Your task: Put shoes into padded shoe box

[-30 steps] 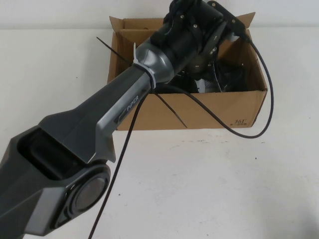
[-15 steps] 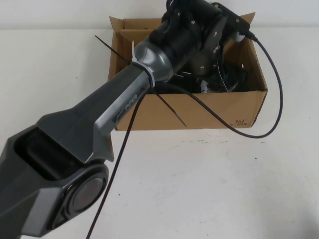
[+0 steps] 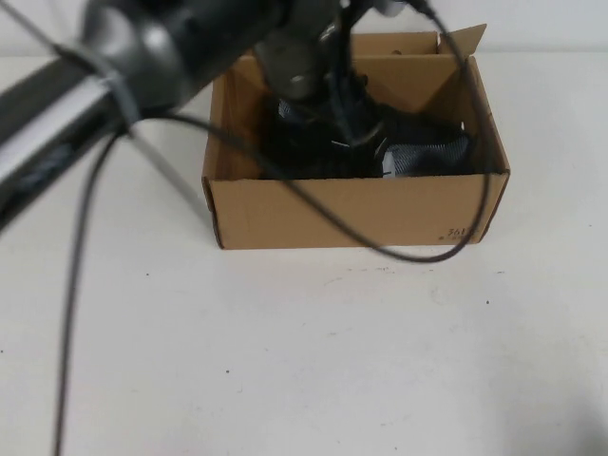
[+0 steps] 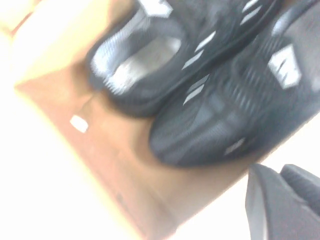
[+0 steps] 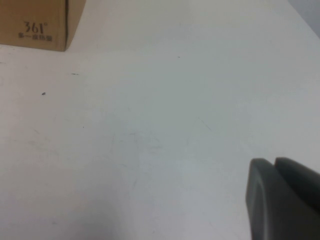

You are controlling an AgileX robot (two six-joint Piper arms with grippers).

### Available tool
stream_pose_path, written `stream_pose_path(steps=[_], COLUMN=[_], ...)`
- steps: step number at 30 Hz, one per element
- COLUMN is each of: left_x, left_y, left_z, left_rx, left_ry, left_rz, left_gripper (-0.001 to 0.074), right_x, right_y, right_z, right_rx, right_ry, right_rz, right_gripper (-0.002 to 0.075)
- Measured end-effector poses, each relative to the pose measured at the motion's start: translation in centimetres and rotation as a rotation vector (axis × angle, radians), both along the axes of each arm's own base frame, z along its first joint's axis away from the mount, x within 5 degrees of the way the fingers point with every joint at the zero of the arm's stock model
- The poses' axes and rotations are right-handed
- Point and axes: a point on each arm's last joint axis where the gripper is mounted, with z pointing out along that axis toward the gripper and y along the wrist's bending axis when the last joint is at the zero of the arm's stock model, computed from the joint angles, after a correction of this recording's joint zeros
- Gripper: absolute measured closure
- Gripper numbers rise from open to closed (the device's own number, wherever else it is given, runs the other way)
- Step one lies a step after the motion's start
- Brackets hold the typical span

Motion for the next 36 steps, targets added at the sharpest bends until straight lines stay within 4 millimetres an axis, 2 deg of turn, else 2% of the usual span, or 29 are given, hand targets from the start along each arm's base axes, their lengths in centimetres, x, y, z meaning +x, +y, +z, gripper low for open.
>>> stream_pose_path(steps=[5, 9, 12, 15, 21, 32, 36], left_x=[-3.1, -6.0, -8.1, -9.7, -10.7, -10.7, -12.1], left_y=[3.9, 7.6, 9.6, 10.7, 11.7, 11.6, 12.2], left_z=[0.0, 1.0, 0.8, 0.2, -2.0, -2.6, -3.7], left_rx=[-0.06, -0.175, -0.252, -0.328, -0.3, -0.296, -0.372], left_ry=[-0.035, -0.118, -0.167, -0.182, -0.118, -0.104, -0.19], left_rz=[0.031, 0.048, 0.043, 0.055, 0.094, 0.092, -0.001], left_gripper=[0.0735, 0.0736, 0.0736, 0.0737, 0.0737, 0.0738, 0.0738], right_x=[0.0, 0.0, 0.0, 0.0, 0.0, 0.0, 0.0], right_y=[0.0, 0.0, 0.0, 0.0, 0.0, 0.0, 0.0], right_z=[0.0, 0.0, 0.0, 0.0, 0.0, 0.0, 0.0], right_rx=[0.0, 0.0, 0.0, 0.0, 0.0, 0.0, 0.0], right_ry=[0.0, 0.0, 0.0, 0.0, 0.0, 0.0, 0.0], right_rz=[0.0, 0.0, 0.0, 0.0, 0.0, 0.0, 0.0], right_gripper=[0.0734, 0.0734, 0.0734, 0.0734, 0.0734, 0.0734, 0.0734])
